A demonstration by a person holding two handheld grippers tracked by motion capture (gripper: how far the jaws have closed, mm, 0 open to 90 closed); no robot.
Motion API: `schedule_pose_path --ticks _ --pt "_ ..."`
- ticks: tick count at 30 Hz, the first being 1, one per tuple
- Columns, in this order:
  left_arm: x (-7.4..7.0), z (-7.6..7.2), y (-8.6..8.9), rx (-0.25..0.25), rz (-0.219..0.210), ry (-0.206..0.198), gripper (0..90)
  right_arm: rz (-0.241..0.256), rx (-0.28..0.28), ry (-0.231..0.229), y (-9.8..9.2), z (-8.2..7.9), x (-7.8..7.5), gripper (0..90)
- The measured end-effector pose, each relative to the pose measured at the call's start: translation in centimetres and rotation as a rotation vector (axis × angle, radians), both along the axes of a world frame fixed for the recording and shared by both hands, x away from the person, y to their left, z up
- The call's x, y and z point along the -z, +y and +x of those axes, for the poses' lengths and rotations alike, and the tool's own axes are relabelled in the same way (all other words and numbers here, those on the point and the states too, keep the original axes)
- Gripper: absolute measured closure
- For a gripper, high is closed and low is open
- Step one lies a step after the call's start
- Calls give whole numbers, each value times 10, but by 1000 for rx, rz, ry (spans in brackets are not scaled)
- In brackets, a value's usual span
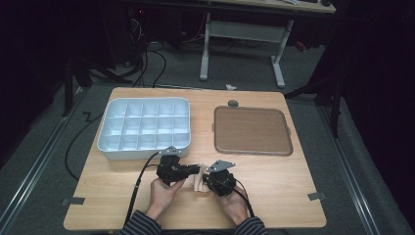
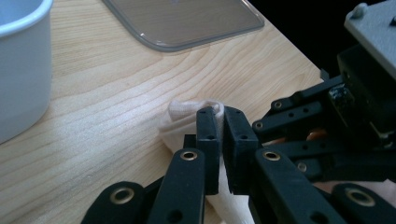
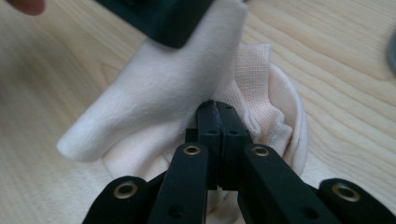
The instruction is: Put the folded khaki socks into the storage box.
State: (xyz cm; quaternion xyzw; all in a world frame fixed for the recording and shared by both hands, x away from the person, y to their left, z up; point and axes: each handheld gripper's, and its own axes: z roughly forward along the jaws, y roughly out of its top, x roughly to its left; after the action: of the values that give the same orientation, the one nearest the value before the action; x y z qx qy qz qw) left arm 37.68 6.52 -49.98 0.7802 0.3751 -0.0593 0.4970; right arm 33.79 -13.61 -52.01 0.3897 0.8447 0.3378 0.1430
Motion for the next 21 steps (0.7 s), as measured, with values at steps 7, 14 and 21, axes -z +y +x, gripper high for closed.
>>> schedule_pose_path --ticks 7,14,21 --pt "2 0 -4 20 -49 -5 874 24 -51 10 10 -6 1 899" --pt "3 0 -5 -1 -18 -19 877 44 -37 -23 6 -9 -1 813" --pt "2 0 -3 -5 1 -24 879 73 48 -119 -10 -19 -16 761"
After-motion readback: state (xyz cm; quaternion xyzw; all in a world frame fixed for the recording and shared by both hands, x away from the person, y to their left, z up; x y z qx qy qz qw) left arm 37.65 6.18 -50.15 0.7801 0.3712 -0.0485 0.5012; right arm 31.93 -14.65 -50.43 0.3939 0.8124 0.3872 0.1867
